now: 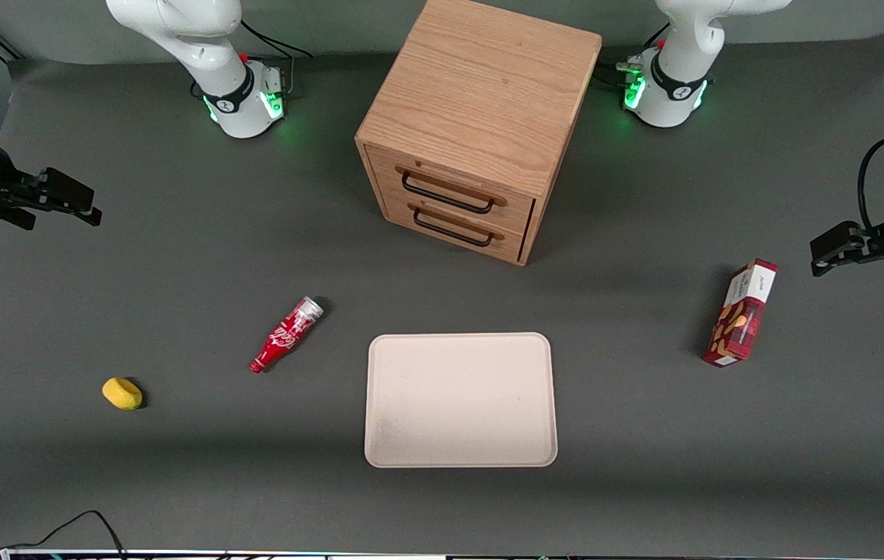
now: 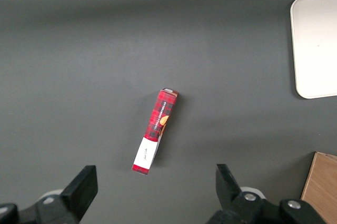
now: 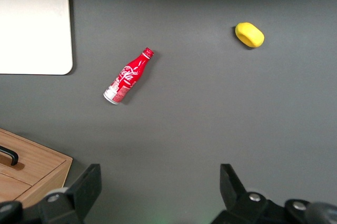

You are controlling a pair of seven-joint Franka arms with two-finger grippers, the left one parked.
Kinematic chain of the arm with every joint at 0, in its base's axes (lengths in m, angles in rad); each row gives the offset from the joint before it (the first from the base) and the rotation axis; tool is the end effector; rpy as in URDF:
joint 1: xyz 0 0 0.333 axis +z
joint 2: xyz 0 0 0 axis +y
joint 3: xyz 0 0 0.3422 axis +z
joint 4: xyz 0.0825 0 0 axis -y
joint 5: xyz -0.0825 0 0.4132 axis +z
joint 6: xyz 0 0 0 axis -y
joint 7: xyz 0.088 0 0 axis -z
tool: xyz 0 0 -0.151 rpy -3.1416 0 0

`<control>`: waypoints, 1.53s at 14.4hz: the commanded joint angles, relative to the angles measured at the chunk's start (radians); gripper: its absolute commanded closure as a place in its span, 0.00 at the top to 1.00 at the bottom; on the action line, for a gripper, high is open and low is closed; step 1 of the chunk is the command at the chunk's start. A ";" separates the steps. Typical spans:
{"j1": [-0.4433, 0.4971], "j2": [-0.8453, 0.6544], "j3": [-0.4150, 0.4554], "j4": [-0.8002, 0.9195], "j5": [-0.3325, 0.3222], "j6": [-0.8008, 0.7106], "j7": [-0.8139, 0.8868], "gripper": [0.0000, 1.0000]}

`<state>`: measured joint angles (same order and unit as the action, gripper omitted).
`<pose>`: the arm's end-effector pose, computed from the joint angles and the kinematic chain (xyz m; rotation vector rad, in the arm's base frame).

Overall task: Place coke bottle on tray
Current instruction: 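Move the right gripper toward the red Coca-Cola bottle lying on the table, then lower the right gripper over the bottle and close it around the bottle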

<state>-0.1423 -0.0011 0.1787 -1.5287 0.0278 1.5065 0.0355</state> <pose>0.5756 0.0254 0.6228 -3.1146 -0.0037 0.0344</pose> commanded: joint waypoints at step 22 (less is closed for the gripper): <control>0.211 0.317 0.016 -0.396 0.049 0.668 0.875 1.00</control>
<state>0.0465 0.3075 0.2003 -1.8643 0.0784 2.0926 0.8418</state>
